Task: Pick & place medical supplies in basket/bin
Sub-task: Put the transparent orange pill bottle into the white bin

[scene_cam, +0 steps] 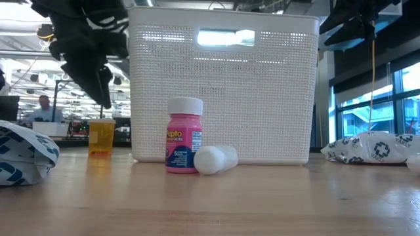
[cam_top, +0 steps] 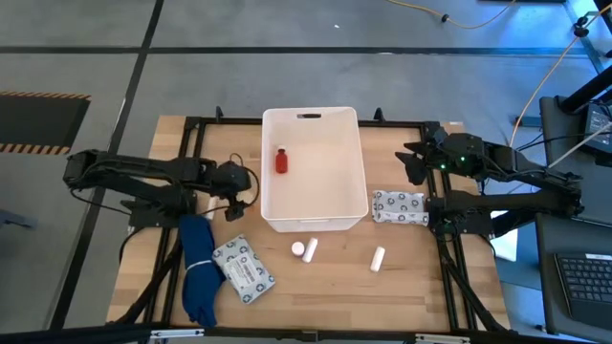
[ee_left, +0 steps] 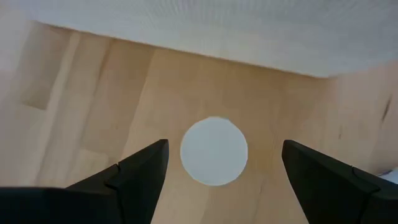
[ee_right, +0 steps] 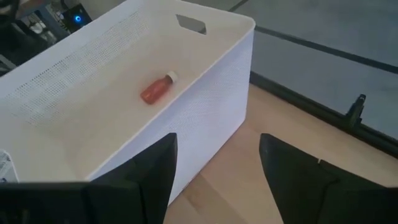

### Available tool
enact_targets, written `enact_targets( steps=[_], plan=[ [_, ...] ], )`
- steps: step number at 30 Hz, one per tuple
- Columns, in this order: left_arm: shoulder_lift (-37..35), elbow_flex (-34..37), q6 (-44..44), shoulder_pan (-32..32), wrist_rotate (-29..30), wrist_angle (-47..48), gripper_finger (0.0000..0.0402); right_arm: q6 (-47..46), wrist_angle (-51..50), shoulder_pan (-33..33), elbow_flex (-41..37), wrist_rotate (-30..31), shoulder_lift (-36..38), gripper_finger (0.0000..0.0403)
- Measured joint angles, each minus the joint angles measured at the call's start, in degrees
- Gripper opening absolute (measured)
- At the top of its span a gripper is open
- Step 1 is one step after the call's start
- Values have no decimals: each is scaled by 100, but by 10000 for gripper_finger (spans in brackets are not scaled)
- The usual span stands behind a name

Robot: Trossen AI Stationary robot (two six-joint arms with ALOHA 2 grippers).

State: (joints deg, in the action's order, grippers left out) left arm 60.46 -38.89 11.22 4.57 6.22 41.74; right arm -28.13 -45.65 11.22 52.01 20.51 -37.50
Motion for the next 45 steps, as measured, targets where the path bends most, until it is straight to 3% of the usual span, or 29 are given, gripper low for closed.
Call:
enact_targets(
  steps=[20, 29, 45],
  plan=[
    [1097, 0, 75, 3, 212, -180, 306, 12, 0, 2, 0, 4, 0, 229],
    [1174, 0, -4, 3, 346, -266, 305, 15, -2, 1, 2, 5, 0, 229],
    [1172, 0, 14, 3, 246, -282, 255, 143, -2, 2, 2, 7, 0, 229]
  ],
)
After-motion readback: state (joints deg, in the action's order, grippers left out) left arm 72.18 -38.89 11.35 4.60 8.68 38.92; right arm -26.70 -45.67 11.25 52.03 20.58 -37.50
